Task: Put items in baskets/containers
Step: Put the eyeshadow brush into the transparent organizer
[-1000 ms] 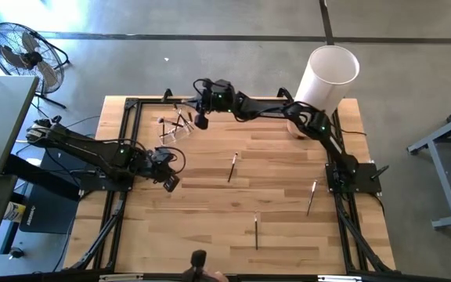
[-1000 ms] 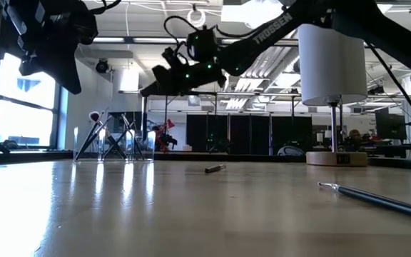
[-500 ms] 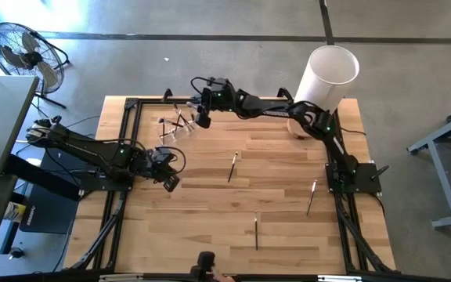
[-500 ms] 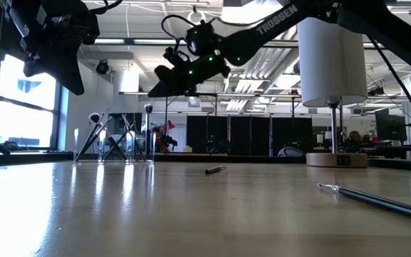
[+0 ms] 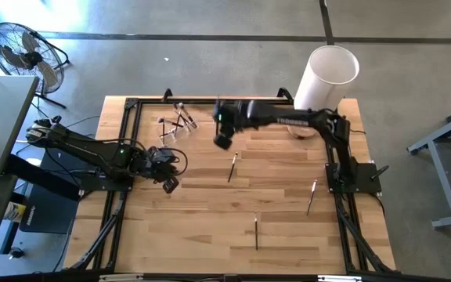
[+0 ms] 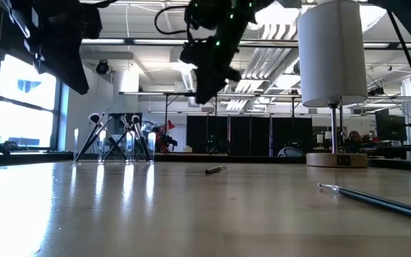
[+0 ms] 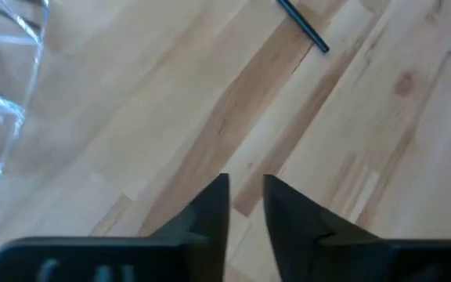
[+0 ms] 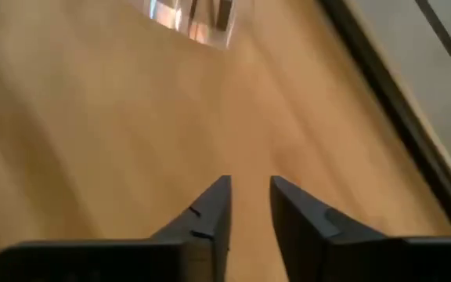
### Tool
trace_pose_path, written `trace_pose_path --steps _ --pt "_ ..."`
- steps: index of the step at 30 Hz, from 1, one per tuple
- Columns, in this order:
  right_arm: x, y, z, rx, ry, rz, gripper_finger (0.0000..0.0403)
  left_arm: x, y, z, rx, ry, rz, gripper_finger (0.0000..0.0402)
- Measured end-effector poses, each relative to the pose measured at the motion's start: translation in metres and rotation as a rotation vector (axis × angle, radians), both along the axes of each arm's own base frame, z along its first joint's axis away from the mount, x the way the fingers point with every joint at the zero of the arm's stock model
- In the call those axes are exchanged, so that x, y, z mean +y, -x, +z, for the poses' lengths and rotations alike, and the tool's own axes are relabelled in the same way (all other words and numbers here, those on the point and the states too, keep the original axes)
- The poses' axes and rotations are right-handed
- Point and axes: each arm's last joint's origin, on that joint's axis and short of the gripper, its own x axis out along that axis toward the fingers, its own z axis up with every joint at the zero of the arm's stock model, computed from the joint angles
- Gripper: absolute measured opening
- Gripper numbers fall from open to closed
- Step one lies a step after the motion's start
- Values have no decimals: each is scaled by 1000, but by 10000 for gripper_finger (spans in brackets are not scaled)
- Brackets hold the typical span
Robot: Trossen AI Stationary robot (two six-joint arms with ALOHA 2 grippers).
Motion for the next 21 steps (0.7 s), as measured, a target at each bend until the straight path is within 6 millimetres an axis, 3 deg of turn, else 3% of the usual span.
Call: trace_pose_path --steps 5,10,16,21 --pt "70 9 -12 173 -69 21 14 1 -2 2 -31 -58 19 134" --pt "141 30 -43 184 -178 15 13 0 -7 5 -85 -72 -14 151" --pt "208 89 -61 14 -291 -51 5 -6 -27 16 -265 -59 -92 145" --pt "227 156 -67 -56 -341 -188 2 -4 -61 9 -266 -36 -59 143"
